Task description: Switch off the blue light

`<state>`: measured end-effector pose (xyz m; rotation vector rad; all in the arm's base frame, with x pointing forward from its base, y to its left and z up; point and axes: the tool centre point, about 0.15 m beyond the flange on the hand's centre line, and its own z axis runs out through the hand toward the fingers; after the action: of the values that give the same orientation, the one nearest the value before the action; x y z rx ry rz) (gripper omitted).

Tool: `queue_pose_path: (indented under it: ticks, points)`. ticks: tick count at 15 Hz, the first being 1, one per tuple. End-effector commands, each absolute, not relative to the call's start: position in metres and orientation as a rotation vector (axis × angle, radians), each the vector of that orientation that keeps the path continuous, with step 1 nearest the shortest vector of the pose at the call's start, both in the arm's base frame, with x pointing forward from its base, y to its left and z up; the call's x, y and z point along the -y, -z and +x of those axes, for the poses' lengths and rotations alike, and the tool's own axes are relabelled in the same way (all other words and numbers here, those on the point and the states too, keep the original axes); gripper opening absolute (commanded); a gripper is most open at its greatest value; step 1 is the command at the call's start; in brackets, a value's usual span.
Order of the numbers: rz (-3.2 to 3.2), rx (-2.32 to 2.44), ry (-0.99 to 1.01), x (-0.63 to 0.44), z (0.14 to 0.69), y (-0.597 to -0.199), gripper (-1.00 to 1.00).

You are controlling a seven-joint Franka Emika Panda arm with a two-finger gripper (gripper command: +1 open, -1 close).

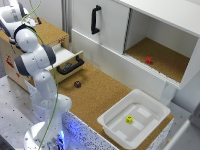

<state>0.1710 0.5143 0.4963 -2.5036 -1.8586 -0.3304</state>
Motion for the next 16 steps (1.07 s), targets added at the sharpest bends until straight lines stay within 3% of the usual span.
queue_pose_path:
  ticks: [1,16]
  points:
    - [-2.58,1.891,0.172,-0.55,0.181,-0.49,-1.0]
    - [-2.59,1.89,0.033,-0.541,0.179,-0.45,-1.0]
